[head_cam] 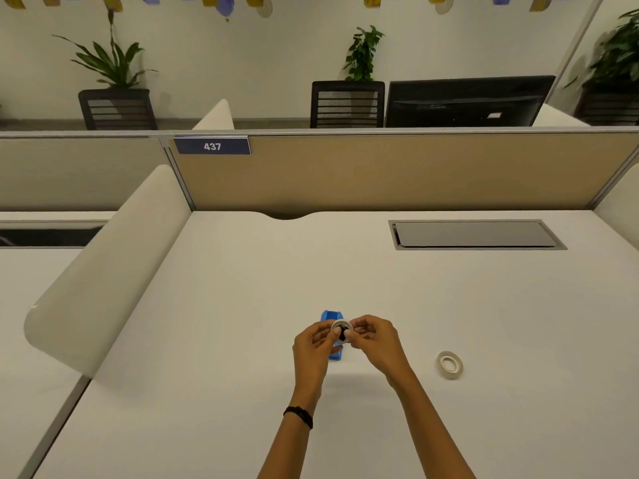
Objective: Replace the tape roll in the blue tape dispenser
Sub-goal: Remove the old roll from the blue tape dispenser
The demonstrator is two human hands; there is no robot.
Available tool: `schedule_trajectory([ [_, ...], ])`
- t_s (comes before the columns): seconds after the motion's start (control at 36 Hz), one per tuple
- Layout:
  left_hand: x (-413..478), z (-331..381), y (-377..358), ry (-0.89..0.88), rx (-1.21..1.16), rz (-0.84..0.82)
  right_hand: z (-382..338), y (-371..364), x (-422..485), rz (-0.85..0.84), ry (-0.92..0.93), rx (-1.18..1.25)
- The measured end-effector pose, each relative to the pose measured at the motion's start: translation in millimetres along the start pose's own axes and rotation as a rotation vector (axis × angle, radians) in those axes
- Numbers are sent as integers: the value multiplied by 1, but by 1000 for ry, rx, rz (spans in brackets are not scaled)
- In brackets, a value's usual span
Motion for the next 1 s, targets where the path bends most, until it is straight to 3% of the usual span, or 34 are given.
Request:
schedule_trajectory([
  [1.0, -6, 2, -6, -18, -41, 61, -10, 2, -7, 94, 56, -86],
])
Point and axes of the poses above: each hand's wrist, its own x-axis towards the middle knuckle, its own y-axis out of the back of the hand, z = x × y, the point moved 3 cm from there along x, towards the middle knuckle, and after that the axes turned 15 degrees about x, right-handed, at the moved point
